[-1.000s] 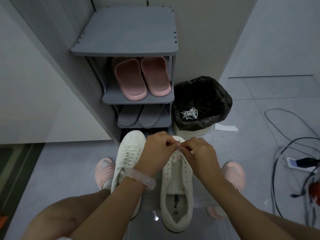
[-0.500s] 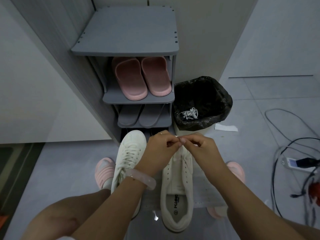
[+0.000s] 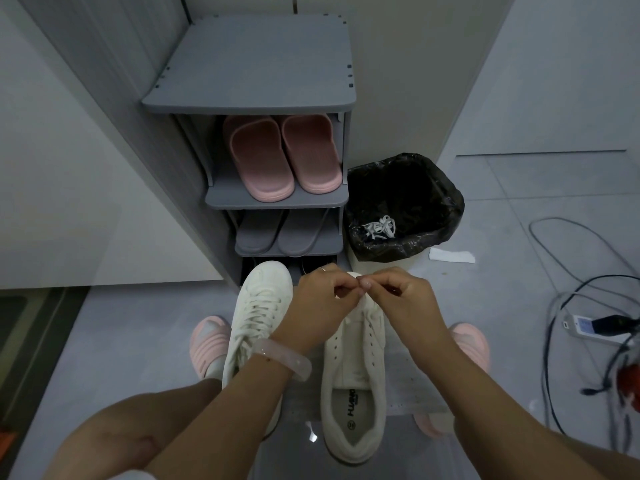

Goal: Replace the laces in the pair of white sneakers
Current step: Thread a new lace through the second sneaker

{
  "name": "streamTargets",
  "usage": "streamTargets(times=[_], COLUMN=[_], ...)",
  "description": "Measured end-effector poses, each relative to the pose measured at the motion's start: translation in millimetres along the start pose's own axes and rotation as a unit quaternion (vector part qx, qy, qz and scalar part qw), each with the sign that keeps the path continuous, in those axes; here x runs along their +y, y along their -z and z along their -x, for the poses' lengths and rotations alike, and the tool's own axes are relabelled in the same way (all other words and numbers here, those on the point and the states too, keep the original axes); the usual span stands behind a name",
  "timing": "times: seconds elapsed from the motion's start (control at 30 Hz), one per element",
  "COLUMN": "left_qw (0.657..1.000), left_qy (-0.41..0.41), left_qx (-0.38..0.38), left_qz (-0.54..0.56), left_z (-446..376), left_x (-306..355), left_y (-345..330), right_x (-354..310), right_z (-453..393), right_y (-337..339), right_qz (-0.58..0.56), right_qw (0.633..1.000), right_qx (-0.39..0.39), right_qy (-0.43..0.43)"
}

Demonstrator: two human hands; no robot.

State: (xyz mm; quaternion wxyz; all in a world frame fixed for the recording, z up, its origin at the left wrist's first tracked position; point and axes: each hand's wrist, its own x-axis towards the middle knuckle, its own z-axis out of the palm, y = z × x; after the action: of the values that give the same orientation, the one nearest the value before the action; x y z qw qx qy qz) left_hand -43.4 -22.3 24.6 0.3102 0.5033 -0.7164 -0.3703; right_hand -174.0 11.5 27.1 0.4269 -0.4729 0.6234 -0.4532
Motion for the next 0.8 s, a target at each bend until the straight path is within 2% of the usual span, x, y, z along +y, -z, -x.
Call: streamTargets(times=[0.2, 0.33, 0.43, 0.53, 0.67, 0.8], left_qw=[0.998, 0.991, 0.994, 0.998, 0.997, 0.994], left_qy=[-0.046, -0.059, -0.053, -0.013, -0.003, 0.023], left_qx=[0.022, -0.004, -0.006, -0.041, -0.078, -0.103], left_qz=[-0.046, -0.116, -0.096, -0.052, 0.006, 0.019], left_z=[0.2, 2.6, 4.6, 6.9, 6.3, 2.9], left_x=[0.0, -1.8, -3.0, -4.9, -5.3, -7.0], left_y=[0.2, -1.2, -1.6, -3.3, -5.4, -3.5], right_x=[1.9, 5.8, 7.8, 5.0, -1.0, -2.3], right_z=[1.9, 3.4, 6.1, 5.8, 5.6, 4.9], right_y=[-1.9, -4.3, -7.3, -7.4, -8.7, -2.0], right_qz=[-0.012, 0.129, 0.177, 0.125, -0.006, -0.078], right_qw=[0.999, 0.989, 0.974, 0.985, 0.999, 0.997], right_qx=[-0.027, 0.01, 0.047, 0.065, 0.028, -0.004], right_qy=[-0.019, 0.068, 0.13, 0.104, 0.029, -0.023])
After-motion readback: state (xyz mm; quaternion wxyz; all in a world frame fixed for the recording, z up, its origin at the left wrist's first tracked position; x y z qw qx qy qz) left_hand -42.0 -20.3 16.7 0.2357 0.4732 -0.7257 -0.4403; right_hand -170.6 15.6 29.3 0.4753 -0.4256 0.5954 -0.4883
